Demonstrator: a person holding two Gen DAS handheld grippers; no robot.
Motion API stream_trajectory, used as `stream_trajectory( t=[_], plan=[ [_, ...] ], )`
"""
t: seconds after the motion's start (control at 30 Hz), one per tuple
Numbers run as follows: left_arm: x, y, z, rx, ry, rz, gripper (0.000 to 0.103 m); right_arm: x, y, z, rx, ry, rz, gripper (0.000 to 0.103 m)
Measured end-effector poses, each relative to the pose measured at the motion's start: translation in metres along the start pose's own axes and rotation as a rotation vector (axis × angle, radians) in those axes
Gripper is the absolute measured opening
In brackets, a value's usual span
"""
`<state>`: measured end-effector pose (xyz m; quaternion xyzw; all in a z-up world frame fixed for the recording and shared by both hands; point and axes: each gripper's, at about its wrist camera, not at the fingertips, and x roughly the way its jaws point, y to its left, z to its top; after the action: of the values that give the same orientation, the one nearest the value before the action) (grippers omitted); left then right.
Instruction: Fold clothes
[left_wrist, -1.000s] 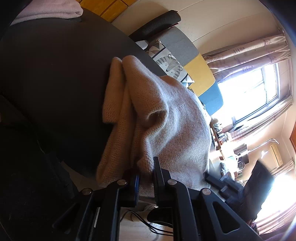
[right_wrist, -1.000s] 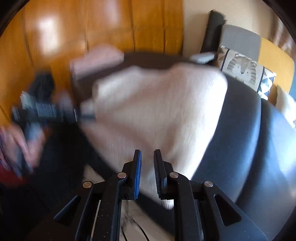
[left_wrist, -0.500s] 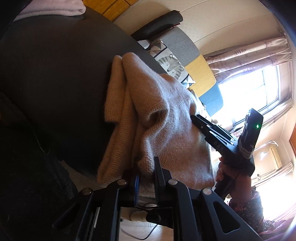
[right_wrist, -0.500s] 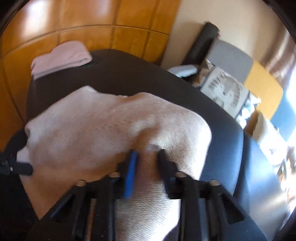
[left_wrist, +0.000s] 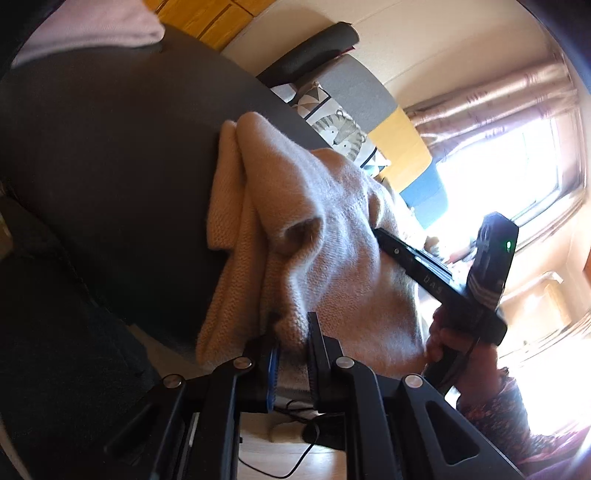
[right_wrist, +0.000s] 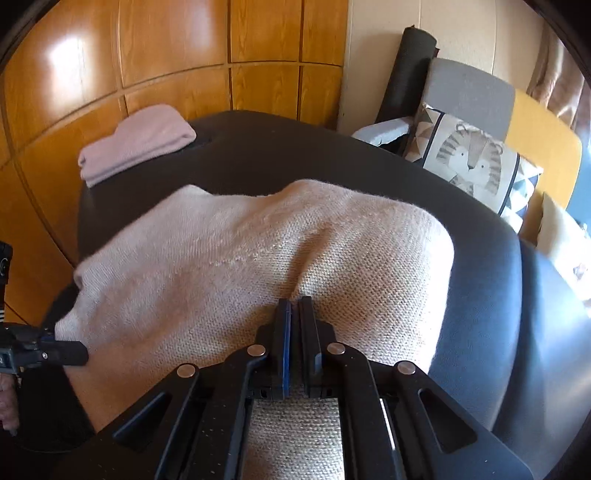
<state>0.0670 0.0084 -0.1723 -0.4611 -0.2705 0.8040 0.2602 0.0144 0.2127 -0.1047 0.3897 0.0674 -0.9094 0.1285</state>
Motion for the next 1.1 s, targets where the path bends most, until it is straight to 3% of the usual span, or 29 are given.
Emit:
stream_trajectory(
  t=[0.1,0.23,0.37,0.5,0.57,0.63,0.77,0.87,0.97,1.07,1.1],
  plan=[
    [-0.006,0.005,-0.002,-0.004,0.012,0.05,0.013,-0.011,-0.011,-0.005,0.054,-0.054,0.05,0.009],
    [-0.018,0.014,-0.001,-0.047,-0.023,0.07,0.013,-0.045,-0.033,-0.011,0.223,-0.191,0.05,0.03],
    [-0.042,0.003,0.008,0.014,-0.13,0.081,0.009,-0.061,-0.037,-0.012,0.231,-0.231,0.06,0.032],
    [-0.05,-0.021,0.034,0.098,-0.221,0.052,0.009,-0.042,-0.021,-0.002,0.115,-0.149,0.02,0.026],
    [-0.038,-0.04,0.048,0.156,-0.232,0.034,0.009,-0.02,-0.017,-0.001,0.112,-0.072,0.004,0.026],
    [-0.017,-0.057,0.06,0.216,-0.218,0.031,0.011,-0.01,-0.011,-0.005,0.09,-0.05,0.01,0.026],
    [0.042,-0.087,0.075,0.283,-0.166,0.097,0.011,-0.007,0.013,-0.012,-0.051,-0.069,-0.057,0.028],
    [0.071,-0.082,0.079,0.298,-0.146,0.186,0.011,-0.009,0.011,-0.018,-0.026,-0.095,-0.054,0.028],
    [0.075,-0.065,0.069,0.297,-0.135,0.295,0.011,-0.008,0.009,-0.022,-0.009,-0.117,-0.039,0.028],
    [0.061,-0.049,0.052,0.34,-0.152,0.289,0.01,-0.008,0.012,-0.026,-0.027,-0.131,-0.031,0.029],
    [0.06,-0.049,0.049,0.365,-0.155,0.292,0.01,-0.009,0.011,-0.025,-0.032,-0.134,-0.003,0.037]
  ],
)
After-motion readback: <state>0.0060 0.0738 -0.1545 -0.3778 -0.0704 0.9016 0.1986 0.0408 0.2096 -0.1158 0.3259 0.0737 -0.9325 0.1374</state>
